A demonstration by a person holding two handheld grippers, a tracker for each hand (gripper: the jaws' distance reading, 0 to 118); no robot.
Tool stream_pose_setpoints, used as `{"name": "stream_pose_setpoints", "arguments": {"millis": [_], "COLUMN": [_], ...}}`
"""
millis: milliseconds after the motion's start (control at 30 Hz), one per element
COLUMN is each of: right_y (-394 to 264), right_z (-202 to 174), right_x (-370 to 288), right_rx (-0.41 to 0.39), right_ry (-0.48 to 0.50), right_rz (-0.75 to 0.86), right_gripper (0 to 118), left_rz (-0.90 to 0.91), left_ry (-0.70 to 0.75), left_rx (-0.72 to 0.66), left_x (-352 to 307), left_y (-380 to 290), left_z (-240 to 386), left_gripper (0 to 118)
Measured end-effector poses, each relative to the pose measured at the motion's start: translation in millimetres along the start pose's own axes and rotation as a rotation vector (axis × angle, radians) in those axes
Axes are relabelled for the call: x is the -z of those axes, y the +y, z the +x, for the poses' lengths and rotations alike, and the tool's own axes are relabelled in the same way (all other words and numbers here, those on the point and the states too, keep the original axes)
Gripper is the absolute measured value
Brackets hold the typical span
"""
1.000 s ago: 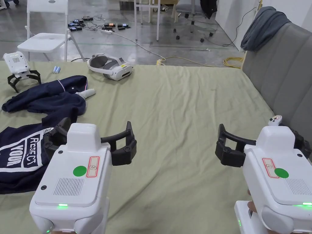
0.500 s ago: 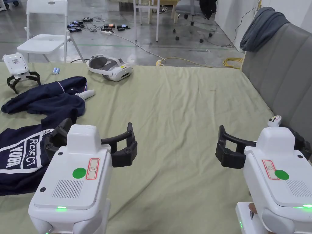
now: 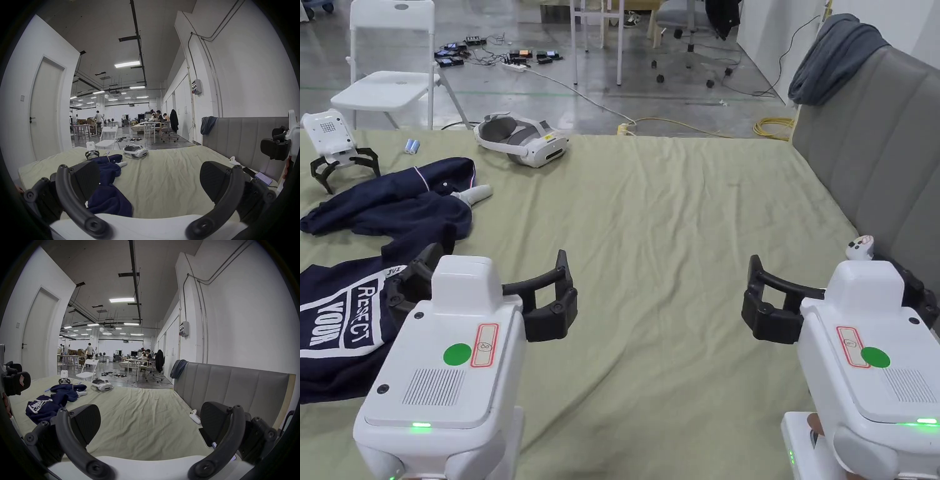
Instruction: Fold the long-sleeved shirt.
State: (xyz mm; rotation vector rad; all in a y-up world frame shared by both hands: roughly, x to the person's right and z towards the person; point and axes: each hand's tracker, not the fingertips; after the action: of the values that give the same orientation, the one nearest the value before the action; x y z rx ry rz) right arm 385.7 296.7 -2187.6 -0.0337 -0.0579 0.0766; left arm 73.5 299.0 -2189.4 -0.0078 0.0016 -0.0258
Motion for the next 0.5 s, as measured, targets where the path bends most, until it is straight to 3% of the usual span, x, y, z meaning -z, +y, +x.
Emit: {"name": "stream_pose_setpoints", "arguments": {"millis": [400,433,467,500], "right_y": [0.3,0.1,-0.2,-0.5], "right_z": [-1.4,-1.2,-1.2,-1.6], "right_x": [2.4,2.1,1.3,0.7], "right_rx": [0.000,0.001,0.004,0.006], "right_ry": [0.008,0.030,0.033,0.034], "right_rz": [0.001,-0.010,-0.009,-0.004], "right_gripper": [118,115,95,35], "left_rz": [-0.012,-0.018,-0.008,0.002], "left_ry": [-0.019,-0.023,-0.024,-0.008], "left_rx": [0.000,0.000,-0.007,-0.007], "left_x": [2.9,1.7,-2.3,-3.6], "left_y": [3.3,2.5,1.8,1.9], "left_z": [-1.4,-1.5,-1.8,-0.3], "left_gripper": [109,100,73,15]}}
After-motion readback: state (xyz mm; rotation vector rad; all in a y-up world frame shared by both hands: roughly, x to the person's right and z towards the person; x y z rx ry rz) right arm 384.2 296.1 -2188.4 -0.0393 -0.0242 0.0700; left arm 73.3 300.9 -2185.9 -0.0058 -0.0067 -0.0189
